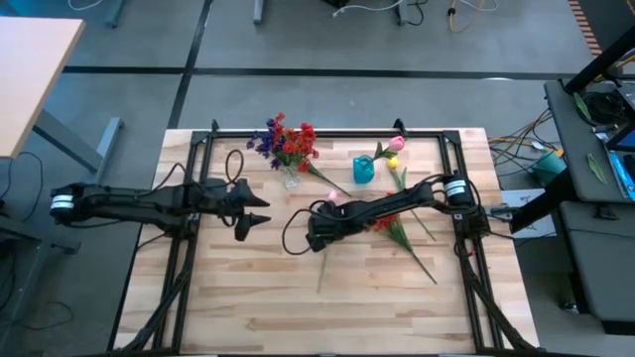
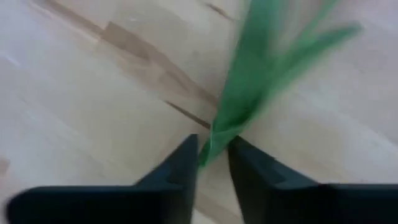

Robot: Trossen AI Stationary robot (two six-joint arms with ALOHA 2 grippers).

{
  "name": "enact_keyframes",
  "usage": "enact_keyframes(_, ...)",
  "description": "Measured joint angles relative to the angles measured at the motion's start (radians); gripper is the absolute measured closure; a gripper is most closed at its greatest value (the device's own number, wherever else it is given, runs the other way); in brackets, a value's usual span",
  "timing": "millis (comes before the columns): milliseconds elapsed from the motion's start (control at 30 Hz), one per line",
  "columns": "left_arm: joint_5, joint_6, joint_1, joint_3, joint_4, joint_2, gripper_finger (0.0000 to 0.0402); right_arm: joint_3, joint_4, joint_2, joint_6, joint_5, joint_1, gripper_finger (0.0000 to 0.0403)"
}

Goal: Sort flowers into vase by color
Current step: Put the pink flower into the blue vase

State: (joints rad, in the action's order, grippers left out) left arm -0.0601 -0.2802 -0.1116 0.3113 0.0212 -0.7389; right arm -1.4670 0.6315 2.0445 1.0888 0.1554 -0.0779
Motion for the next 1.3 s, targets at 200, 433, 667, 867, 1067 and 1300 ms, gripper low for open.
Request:
enact_keyframes(200, -0.001, -0.001, 0.015, 0.000, -0.037, -0.002, 0.0175, 0.000, -0.001, 0.000, -0.033, 0.011, -0.006, 0.0386)
enact_keyframes(433, -0.001, -0.018, 0.059, 0.000, -0.066, -0.005, 0.0174, 0.002, 0.018, -0.063, -0.117, 0.029, -0.092, 0.0389)
enact_keyframes(667, -0.002, 0.005, 0.141, 0.000, -0.193, -0.056, 0.0174, 0.007, -0.011, -0.263, -0.289, 0.258, -0.173, 0.0390)
enact_keyframes(867, -0.004, 0.009, 0.157, 0.000, -0.314, -0.119, 0.0174, 0.049, -0.095, -0.413, -0.457, 0.547, -0.177, 0.0390)
enact_keyframes(1067, -0.003, 0.009, 0.157, 0.000, -0.329, -0.151, 0.0174, 0.210, -0.447, -0.560, -0.702, 0.556, -0.142, 0.0390)
enact_keyframes(1300, 0.000, 0.010, 0.157, 0.000, -0.329, -0.159, 0.0174, 0.503, -0.973, -0.704, -0.955, 0.499, -0.091, 0.0390)
